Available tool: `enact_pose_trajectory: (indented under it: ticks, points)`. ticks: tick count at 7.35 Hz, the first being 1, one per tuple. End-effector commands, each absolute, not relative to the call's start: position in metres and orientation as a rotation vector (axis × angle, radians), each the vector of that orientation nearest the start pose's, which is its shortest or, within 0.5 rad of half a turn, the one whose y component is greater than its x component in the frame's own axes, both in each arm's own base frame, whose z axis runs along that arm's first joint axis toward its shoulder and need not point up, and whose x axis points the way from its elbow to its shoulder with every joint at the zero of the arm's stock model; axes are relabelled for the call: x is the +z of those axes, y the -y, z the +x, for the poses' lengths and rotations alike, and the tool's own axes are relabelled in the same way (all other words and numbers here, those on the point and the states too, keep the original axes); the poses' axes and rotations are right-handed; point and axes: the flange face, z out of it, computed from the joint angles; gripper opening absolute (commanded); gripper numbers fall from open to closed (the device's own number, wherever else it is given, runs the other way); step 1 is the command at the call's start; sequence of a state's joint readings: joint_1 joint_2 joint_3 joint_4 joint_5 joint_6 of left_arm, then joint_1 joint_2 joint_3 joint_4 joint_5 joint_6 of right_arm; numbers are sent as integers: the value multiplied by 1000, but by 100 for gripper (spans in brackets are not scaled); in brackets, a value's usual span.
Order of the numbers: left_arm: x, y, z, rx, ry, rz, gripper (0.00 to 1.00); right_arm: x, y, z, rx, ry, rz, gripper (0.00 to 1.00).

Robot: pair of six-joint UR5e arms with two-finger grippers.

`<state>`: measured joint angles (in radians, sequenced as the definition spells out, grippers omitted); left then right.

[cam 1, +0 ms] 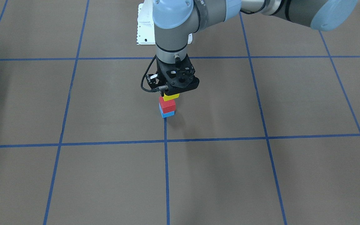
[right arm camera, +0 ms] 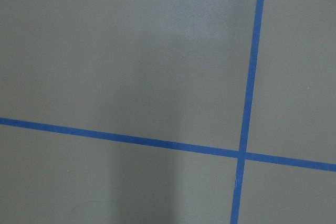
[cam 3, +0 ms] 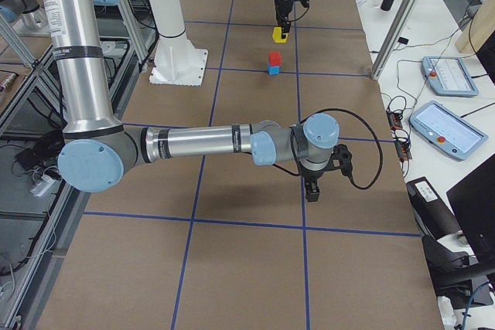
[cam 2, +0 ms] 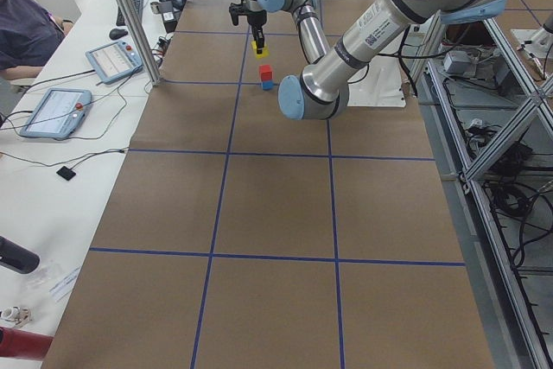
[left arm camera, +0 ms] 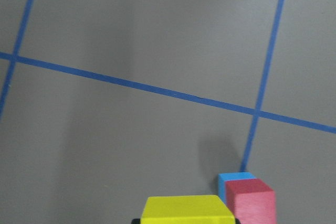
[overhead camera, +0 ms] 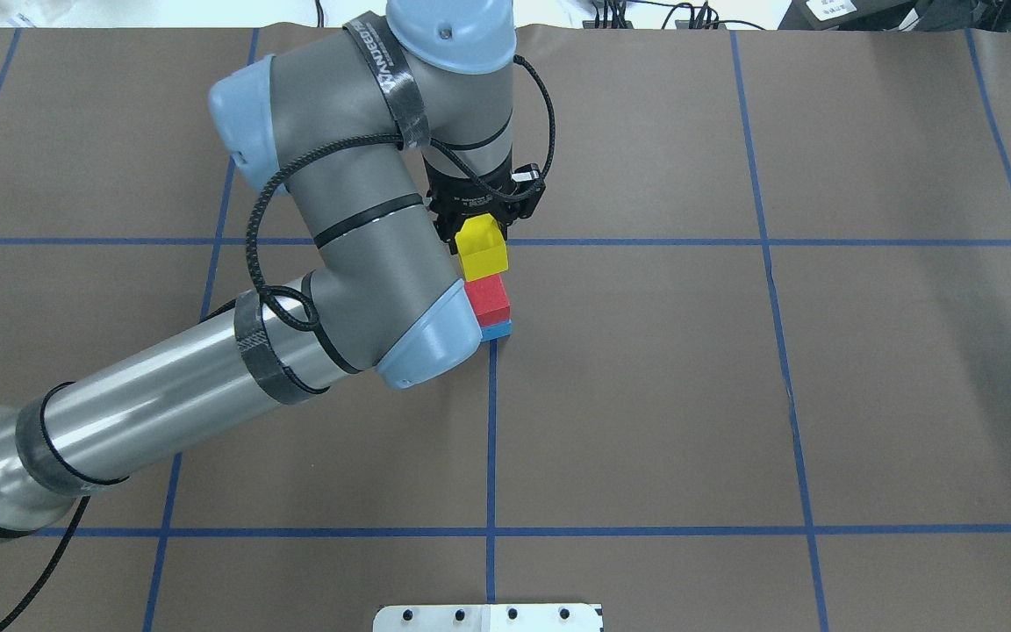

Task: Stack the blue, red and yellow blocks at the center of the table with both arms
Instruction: 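Carry the yellow cube with the left gripper onto the red cube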

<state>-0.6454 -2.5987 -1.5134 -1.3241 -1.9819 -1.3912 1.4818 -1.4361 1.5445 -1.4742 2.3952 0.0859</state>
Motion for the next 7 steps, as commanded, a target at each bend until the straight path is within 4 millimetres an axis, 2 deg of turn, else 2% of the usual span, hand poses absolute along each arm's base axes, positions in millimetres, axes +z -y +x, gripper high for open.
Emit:
enact_pose_trajectory:
  ticks: [1,5,7]
  points:
    - [69,508,536,-297,-809,-77,0,587,561,10,-87,839,119,99]
    - [99,506,545,-296,-785,-93,0,587,562,10,-88,838,121,99]
    - [98,498,551,-285,-795,-95,0,586,562,10,-89,839,122,99]
